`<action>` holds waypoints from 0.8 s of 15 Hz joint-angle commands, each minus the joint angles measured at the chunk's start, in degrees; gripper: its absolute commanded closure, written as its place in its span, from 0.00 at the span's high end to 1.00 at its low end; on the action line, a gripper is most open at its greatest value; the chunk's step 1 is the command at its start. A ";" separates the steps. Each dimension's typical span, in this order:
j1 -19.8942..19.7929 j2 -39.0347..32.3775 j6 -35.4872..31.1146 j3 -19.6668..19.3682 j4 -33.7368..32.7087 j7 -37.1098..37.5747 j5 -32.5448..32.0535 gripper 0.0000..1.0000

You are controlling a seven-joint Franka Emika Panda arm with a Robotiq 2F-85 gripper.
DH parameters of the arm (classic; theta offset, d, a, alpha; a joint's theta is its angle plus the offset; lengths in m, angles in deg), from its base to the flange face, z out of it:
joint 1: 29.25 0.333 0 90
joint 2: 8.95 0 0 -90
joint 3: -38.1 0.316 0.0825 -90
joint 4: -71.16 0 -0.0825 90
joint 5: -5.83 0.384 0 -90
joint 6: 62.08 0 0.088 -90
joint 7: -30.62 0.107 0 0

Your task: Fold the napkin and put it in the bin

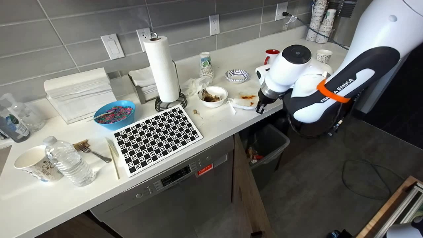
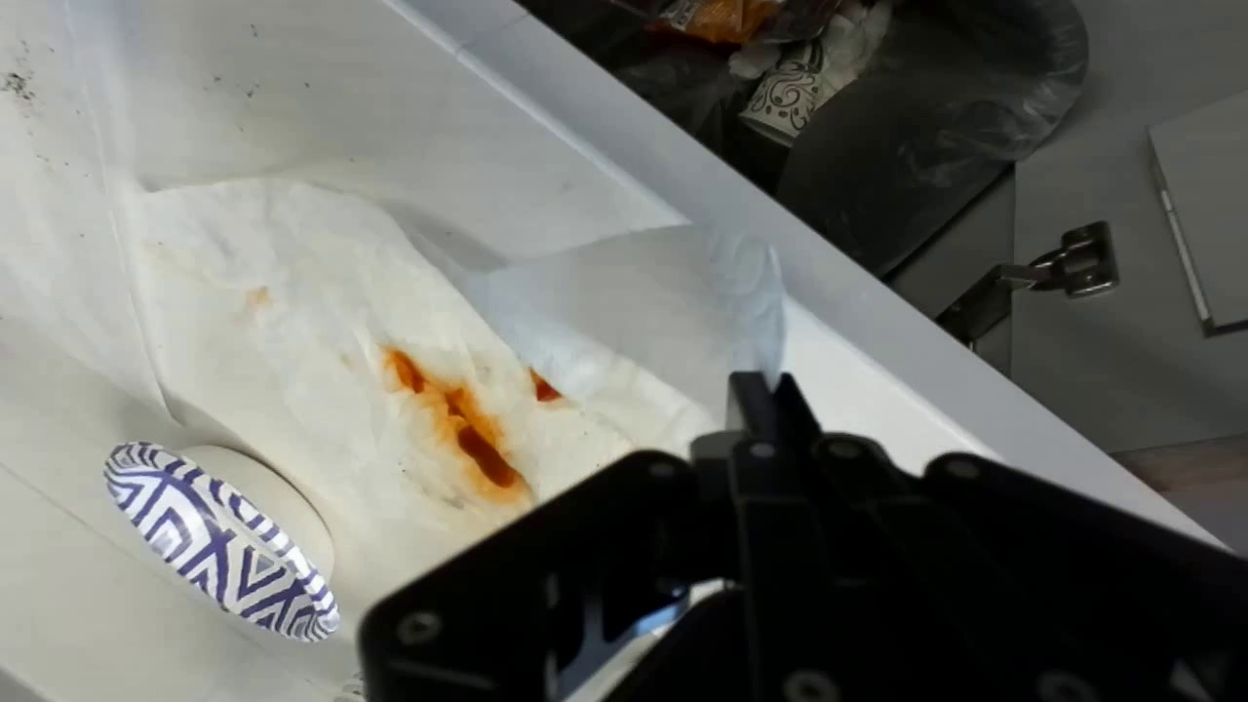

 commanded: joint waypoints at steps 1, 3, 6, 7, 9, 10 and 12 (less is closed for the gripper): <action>-6.99 5.44 3.63 8.78 1.75 -7.91 8.29 0.00; -9.61 5.77 6.55 11.43 0.19 -11.08 13.74 0.00; -25.34 6.36 10.73 25.76 -3.06 -10.90 13.45 0.00; -28.52 5.97 11.62 28.28 -4.35 -11.37 13.76 0.00; -34.12 4.43 11.48 32.47 -6.63 -13.02 15.18 0.00; -36.19 3.24 10.55 33.96 -7.94 -13.58 15.41 0.00; -39.23 1.22 9.05 36.22 -10.39 -14.29 15.42 0.00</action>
